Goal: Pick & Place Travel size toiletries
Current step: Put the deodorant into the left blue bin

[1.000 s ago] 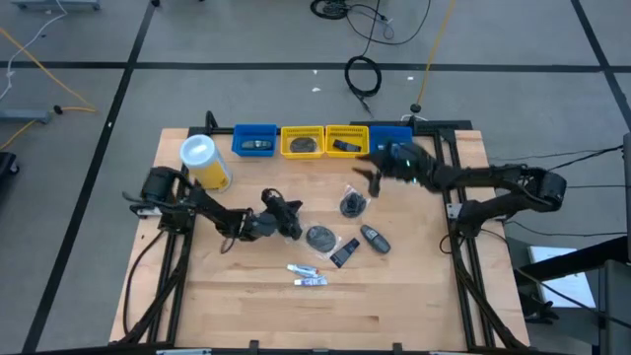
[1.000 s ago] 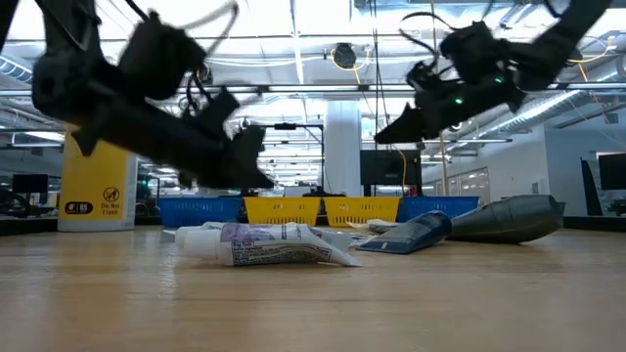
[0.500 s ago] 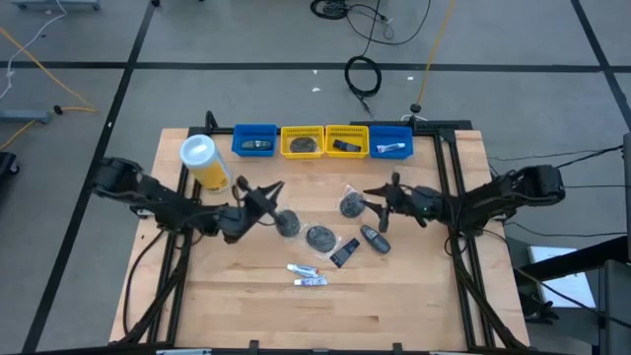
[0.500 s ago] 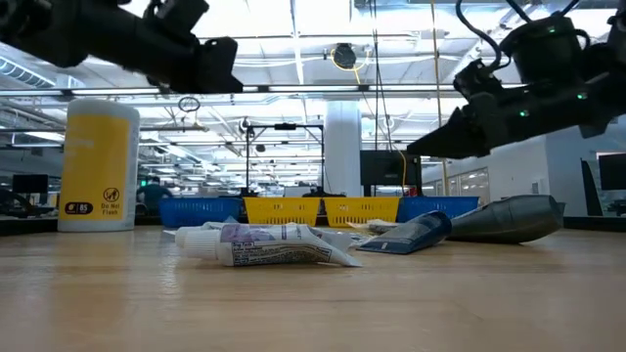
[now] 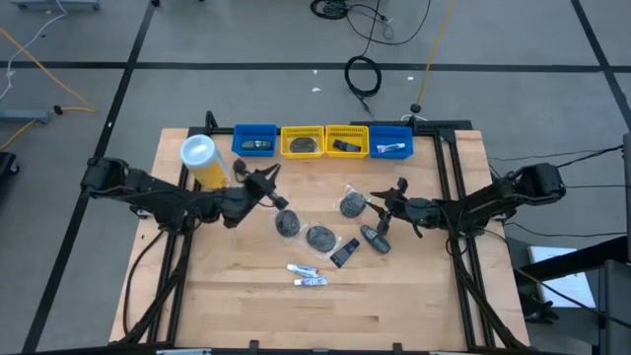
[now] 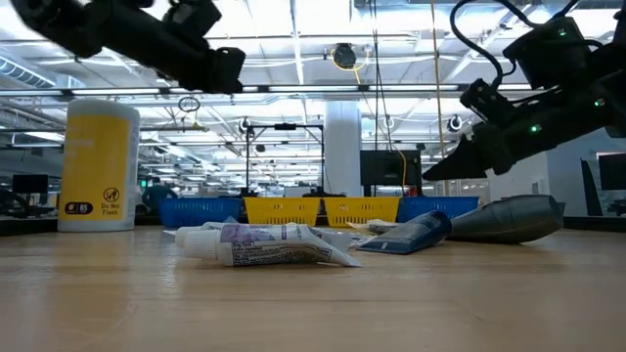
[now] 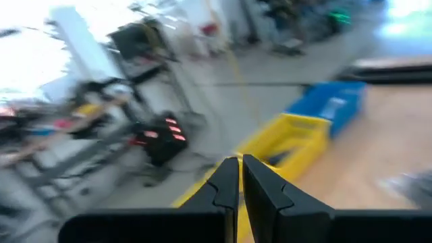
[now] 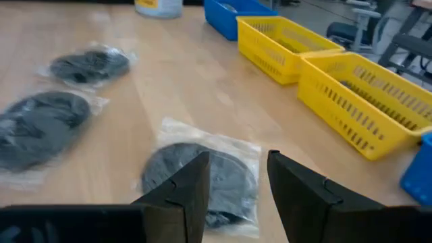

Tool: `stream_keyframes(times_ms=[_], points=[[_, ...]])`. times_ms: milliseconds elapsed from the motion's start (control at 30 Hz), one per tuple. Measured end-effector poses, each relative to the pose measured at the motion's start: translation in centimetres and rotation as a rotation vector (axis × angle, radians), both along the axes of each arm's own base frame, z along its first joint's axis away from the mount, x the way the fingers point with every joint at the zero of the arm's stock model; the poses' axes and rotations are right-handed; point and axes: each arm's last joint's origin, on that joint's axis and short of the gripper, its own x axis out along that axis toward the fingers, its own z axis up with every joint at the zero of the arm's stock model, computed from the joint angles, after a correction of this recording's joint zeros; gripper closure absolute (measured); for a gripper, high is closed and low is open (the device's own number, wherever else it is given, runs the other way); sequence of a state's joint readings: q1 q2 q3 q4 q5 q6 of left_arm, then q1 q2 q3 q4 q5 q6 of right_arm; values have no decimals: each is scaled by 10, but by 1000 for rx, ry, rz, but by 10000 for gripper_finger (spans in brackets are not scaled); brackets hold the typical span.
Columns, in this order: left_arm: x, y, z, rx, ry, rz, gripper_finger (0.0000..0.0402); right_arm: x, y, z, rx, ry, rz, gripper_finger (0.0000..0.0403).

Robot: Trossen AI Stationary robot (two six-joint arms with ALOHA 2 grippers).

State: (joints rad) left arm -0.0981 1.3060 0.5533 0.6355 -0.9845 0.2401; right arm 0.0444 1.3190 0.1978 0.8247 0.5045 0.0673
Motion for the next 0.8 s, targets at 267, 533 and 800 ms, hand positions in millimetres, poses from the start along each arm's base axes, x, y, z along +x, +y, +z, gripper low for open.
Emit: stream_keyframes(times_ms=[267,533,800], points=[[21,28,-7,-353,180,-349,378,-3,-1,5,88,-43,-23,257],[29,36,-38,-429,266,-357,378,-12,8,23,279,88,202,165],[44,38,-63,-431,273,-357,378,-15,29,37,367,389,344,100]])
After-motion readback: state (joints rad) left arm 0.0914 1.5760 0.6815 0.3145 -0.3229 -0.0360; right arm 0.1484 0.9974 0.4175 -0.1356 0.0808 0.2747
